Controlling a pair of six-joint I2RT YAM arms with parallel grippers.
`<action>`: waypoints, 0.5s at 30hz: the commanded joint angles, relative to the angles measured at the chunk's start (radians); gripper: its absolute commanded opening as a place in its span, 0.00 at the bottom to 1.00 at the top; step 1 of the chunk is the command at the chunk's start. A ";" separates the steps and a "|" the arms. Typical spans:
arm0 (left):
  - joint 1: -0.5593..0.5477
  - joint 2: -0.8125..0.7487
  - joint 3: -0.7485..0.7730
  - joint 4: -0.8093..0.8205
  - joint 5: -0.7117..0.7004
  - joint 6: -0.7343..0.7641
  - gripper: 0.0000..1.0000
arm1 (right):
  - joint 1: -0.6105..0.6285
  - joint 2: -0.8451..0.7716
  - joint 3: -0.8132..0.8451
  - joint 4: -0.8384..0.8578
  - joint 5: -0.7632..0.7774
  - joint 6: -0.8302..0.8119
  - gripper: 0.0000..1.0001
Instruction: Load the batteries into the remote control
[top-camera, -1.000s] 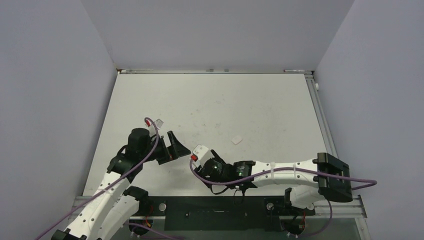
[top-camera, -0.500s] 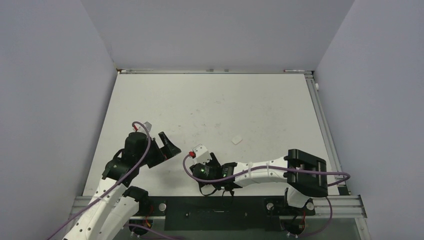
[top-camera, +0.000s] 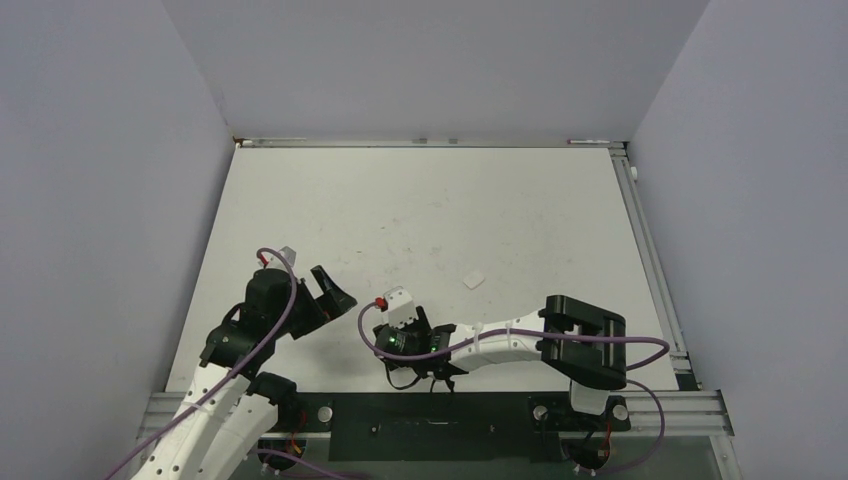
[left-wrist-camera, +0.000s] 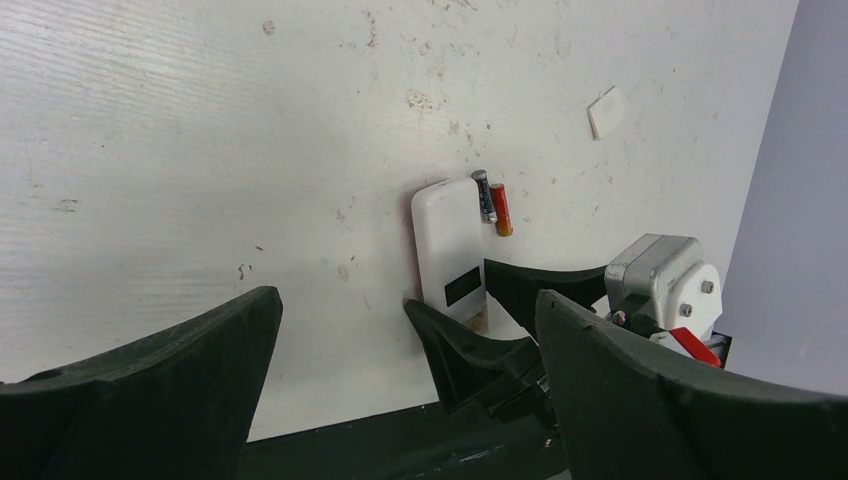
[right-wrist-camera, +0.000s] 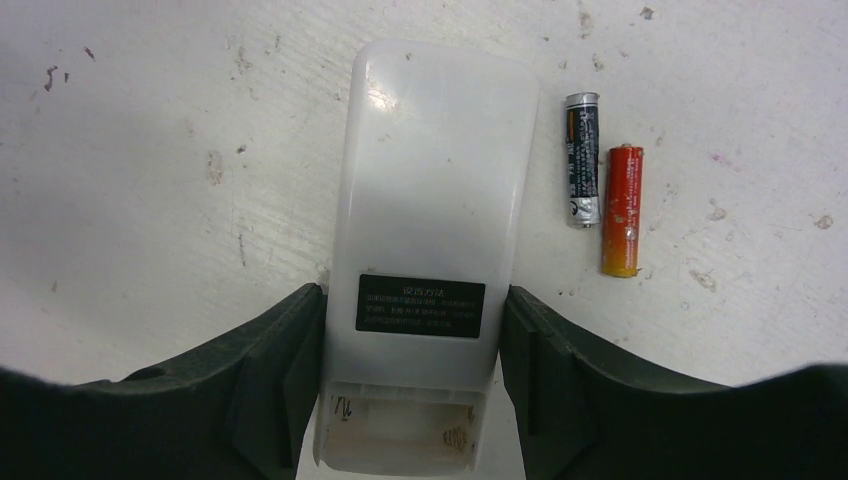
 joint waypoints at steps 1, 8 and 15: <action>0.007 -0.012 0.047 -0.015 -0.016 -0.016 0.96 | -0.007 0.017 0.046 0.037 0.035 0.051 0.21; 0.007 -0.005 0.040 -0.010 -0.005 -0.019 0.96 | -0.008 0.036 0.068 0.018 0.039 0.069 0.41; 0.007 -0.002 0.036 -0.005 -0.005 -0.019 0.96 | -0.008 0.016 0.072 0.012 0.040 0.070 0.56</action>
